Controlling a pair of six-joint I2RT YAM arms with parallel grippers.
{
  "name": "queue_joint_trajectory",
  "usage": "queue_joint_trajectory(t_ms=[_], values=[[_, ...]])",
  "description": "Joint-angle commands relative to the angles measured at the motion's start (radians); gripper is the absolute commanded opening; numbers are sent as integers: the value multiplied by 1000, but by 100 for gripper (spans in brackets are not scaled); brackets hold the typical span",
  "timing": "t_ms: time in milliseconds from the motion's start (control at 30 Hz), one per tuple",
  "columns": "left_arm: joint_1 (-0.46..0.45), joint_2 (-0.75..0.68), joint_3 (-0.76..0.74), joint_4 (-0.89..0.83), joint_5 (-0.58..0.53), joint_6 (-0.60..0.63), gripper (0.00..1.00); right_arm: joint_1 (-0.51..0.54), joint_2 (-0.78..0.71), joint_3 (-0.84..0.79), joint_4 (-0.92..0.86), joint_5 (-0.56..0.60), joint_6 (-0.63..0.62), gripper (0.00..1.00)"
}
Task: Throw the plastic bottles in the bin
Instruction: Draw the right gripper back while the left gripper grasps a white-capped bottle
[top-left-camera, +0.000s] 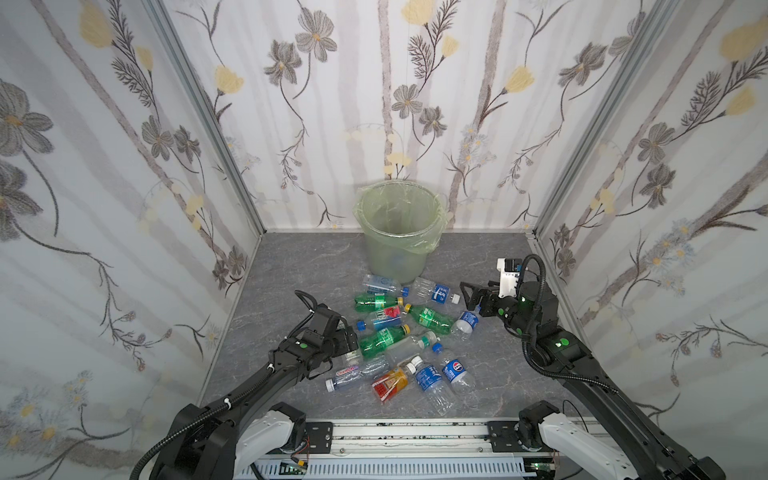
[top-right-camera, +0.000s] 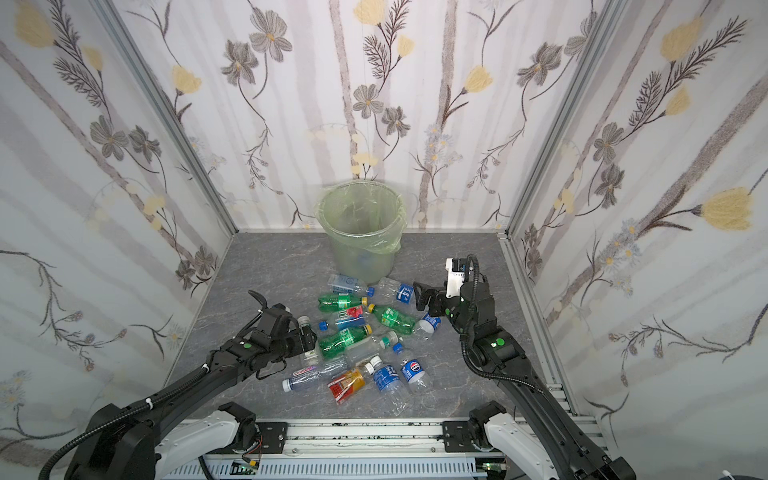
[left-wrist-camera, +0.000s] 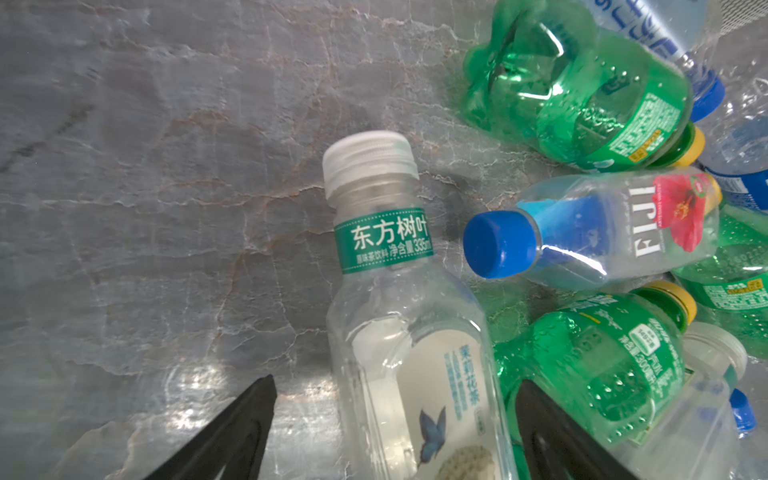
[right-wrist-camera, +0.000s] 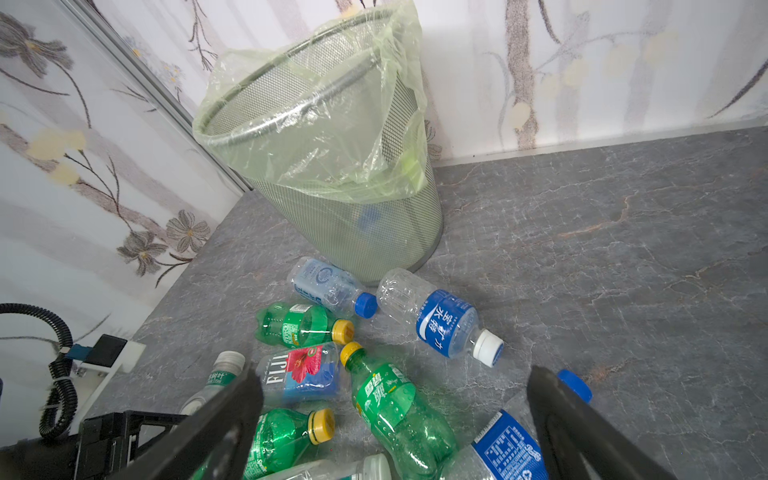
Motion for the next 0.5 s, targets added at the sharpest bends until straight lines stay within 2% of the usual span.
queue_joint_trajectory(t_ms=[0,167,333,467], values=[[-16,35,13,47,-12,-12,89,-2,-12,-16,58,13,19,100],[-28,80,13,58,-35,-11,81,-8,-24,-31,59,12,23,100],[-28,87,-10,60,-82,-20,79,-18,-21,-26,56,4,22,100],[-28,89,-24,60,-96,-19,68,-21,-19,-32,58,4,22,100]])
